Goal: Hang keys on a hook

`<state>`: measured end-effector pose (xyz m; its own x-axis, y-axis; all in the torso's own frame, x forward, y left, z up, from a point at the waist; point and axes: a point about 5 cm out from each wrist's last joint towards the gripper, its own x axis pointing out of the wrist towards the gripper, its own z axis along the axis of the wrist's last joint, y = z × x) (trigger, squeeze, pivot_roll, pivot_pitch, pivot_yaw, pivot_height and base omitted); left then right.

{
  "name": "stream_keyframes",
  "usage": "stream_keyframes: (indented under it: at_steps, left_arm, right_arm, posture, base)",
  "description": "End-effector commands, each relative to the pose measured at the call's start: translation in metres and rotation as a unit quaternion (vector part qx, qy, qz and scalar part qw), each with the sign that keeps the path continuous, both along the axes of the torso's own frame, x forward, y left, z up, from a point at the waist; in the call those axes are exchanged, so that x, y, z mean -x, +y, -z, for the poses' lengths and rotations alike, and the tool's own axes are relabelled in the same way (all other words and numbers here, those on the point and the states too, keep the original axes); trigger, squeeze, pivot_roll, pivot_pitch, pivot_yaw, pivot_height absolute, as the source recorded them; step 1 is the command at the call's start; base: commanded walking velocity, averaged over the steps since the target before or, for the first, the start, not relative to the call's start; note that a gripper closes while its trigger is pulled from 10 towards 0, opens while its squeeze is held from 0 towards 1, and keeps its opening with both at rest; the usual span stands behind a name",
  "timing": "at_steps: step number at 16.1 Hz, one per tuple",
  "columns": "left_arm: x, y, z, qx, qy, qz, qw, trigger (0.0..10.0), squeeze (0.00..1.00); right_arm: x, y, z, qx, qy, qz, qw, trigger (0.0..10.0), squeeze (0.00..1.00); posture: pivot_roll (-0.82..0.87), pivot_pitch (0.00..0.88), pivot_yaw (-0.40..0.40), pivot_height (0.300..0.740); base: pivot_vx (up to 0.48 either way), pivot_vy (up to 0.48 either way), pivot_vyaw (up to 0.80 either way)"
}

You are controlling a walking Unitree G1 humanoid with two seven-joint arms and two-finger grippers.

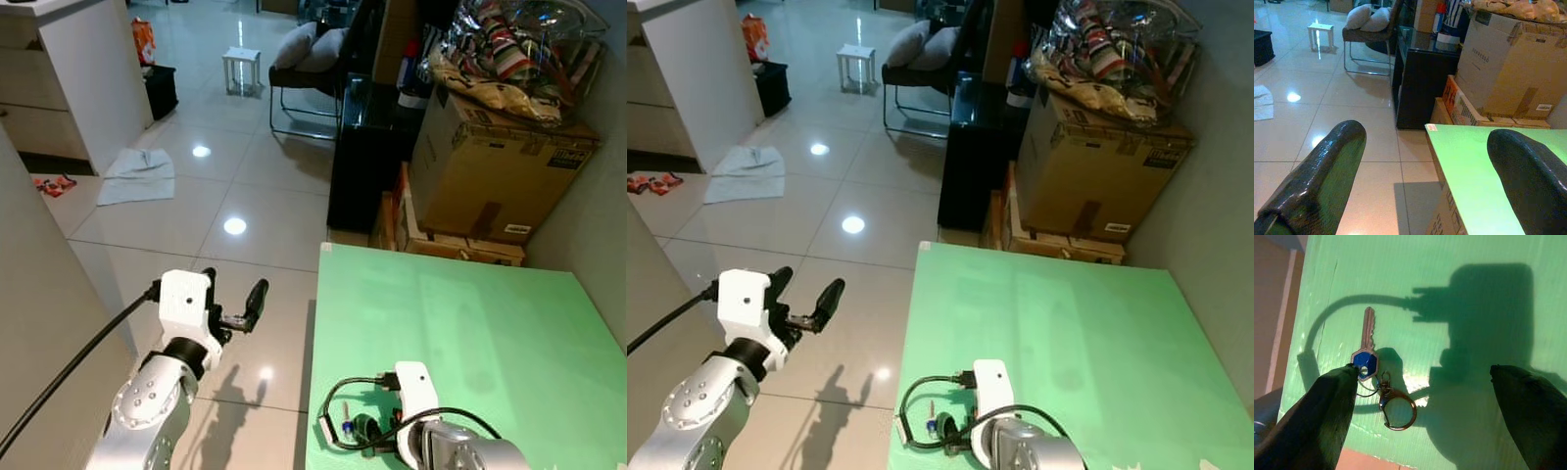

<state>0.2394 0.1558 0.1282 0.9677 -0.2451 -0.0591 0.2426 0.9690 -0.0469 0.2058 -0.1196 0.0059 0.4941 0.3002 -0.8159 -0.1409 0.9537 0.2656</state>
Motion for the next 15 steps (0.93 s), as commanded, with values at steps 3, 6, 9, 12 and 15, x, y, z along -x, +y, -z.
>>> stream_keyframes:
  at_steps: [3, 6, 9, 12, 15]
  left_arm:
    - [0.0, -0.002, -0.002, -0.005, -0.009, -0.003, 1.0, 10.0, 0.0]
    - [0.0, 0.0, -0.001, -0.008, -0.009, -0.009, 1.0, 10.0, 0.0]
    - [0.001, -0.002, 0.001, -0.004, -0.006, -0.015, 1.0, 10.0, 0.0]
    - [0.0, -0.001, 0.002, 0.001, -0.003, -0.022, 1.0, 10.0, 0.0]
    - [-0.001, -0.002, 0.002, 0.004, -0.003, -0.023, 1.0, 10.0, 0.0]
  right_arm:
    - [-0.003, 0.0, 0.002, -0.007, 0.005, -0.01, 1.0, 10.0, 1.0]
    - [0.004, 0.003, 0.0, -0.017, 0.007, -0.066, 0.998, 10.0, 1.0]
    - [0.012, -0.001, 0.007, -0.018, 0.027, -0.083, 0.996, 10.0, 1.0]
    - [0.013, -0.009, 0.011, -0.009, 0.033, -0.092, 0.995, 10.0, 1.0]
    - [0.015, -0.017, 0.019, 0.008, 0.041, -0.091, 0.995, 10.0, 1.0]
  posture:
    - [0.0, 0.036, -0.095, 0.74]
    - [0.0, 0.033, -0.108, 0.74]
    - [0.0, 0.034, -0.122, 0.74]
    - [0.0, 0.033, -0.127, 0.74]
    - [0.0, 0.032, -0.127, 0.74]
  base:
    - [0.0, 0.0, 0.0]
    - [0.0, 0.0, 0.0]
    - [0.0, 0.0, 0.0]
    - [0.0, 0.0, 0.0]
    - [0.0, 0.0, 0.0]
